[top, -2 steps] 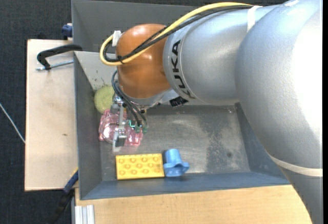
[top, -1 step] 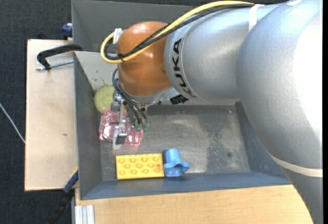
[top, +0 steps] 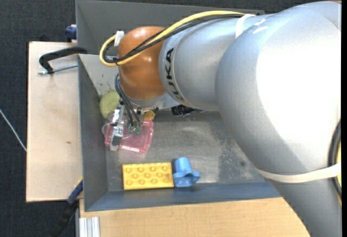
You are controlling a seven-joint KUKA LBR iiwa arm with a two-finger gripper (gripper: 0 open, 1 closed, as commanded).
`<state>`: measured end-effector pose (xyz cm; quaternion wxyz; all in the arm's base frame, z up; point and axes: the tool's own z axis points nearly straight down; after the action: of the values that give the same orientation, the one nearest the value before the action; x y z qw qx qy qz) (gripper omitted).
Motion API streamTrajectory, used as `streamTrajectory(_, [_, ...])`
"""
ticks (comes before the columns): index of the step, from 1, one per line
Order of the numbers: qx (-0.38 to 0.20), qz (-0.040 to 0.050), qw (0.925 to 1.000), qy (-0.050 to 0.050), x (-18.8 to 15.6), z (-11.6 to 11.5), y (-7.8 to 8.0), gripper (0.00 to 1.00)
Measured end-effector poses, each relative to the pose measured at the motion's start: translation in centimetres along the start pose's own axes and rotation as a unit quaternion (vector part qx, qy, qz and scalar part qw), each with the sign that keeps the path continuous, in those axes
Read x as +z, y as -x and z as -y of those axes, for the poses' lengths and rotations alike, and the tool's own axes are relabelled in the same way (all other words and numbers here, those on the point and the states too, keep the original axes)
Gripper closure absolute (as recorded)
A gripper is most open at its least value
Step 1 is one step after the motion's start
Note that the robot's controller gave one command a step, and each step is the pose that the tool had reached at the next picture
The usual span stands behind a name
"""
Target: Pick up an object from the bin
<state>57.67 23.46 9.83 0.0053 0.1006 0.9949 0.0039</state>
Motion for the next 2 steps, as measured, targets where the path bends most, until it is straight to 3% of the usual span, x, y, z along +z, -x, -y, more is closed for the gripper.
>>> streamTrajectory(1, [0.018,-0.0019,0.9998,-0.001,1.12,-0.04,0.25,0.00])
streamTrajectory(2, [-0.101,0.0011,0.9948,-0.002,1.47,0.24,-0.40,0.00])
